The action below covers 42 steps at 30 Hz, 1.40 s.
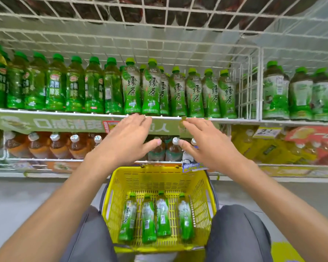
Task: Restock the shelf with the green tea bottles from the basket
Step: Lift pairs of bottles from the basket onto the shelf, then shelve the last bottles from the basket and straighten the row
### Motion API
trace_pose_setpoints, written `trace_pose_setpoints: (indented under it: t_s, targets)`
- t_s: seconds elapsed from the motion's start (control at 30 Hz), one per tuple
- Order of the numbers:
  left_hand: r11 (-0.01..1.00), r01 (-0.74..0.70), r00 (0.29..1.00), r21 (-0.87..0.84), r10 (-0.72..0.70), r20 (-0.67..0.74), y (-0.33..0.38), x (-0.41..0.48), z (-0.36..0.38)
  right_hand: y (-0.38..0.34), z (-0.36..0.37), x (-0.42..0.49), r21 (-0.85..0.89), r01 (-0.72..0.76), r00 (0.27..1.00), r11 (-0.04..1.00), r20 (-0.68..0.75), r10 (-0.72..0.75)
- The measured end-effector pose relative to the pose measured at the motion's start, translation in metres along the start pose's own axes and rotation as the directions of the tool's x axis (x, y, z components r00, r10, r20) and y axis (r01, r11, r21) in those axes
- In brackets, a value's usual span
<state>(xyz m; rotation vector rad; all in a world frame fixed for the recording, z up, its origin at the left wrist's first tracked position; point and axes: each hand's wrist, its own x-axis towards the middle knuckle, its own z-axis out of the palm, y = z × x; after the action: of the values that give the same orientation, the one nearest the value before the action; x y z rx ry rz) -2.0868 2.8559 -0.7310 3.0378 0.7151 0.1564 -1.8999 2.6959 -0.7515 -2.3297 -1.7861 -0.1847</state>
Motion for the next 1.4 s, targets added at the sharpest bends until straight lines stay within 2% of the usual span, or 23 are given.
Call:
trace_pose_setpoints:
  t_s: [0.2,0.43,0.53,0.6,0.77,0.87,1.03,1.2,1.3,1.4]
  targets:
    - [0.999,0.018,0.996,-0.051,-0.013,0.088,-0.003,-0.006,0.032,-0.023,0.043,-0.005,0.103,0.03,0.998,0.994,0.058,-0.036]
    - [0.997,0.06,0.975,-0.055,-0.046,0.216,-0.013,-0.011,0.101,-0.032,0.123,-0.014,0.139,-0.003,0.972,0.99,0.233,-0.03]
    - [0.992,0.093,0.942,-0.088,-0.059,0.33,-0.018,-0.014,0.147,-0.031,0.164,-0.022,0.141,-0.04,0.947,0.989,0.322,-0.007]
    - [0.988,0.123,0.909,-0.097,-0.073,0.41,-0.02,-0.012,0.184,-0.028,0.195,-0.026,0.136,-0.093,0.919,0.986,0.394,0.033]
    - [0.955,0.259,0.744,-0.147,-0.1,0.66,-0.02,-0.005,0.277,-0.021,0.276,-0.031,0.086,-0.221,0.779,0.971,0.616,0.123]
    - [0.914,0.369,0.668,-0.171,-0.133,0.732,-0.019,-0.001,0.326,-0.015,0.315,-0.032,0.064,-0.287,0.695,0.956,0.7,0.162]
    - [0.822,0.543,0.557,-0.171,-0.2,0.806,-0.009,-0.004,0.372,-0.009,0.36,-0.037,0.055,-0.379,0.597,0.924,0.778,0.199]
    - [0.736,0.658,0.535,-0.158,-0.309,0.786,-0.008,-0.004,0.401,-0.01,0.391,-0.04,0.038,-0.498,0.52,0.866,0.813,0.263]
    - [0.683,0.716,0.514,-0.145,-0.375,0.772,-0.006,0.004,0.406,-0.012,0.407,-0.043,0.06,-0.602,0.51,0.796,0.797,0.325]
    - [0.631,0.761,0.48,-0.149,-0.393,0.785,0.001,0.006,0.413,-0.015,0.415,-0.045,0.109,-0.696,0.468,0.71,0.819,0.332]
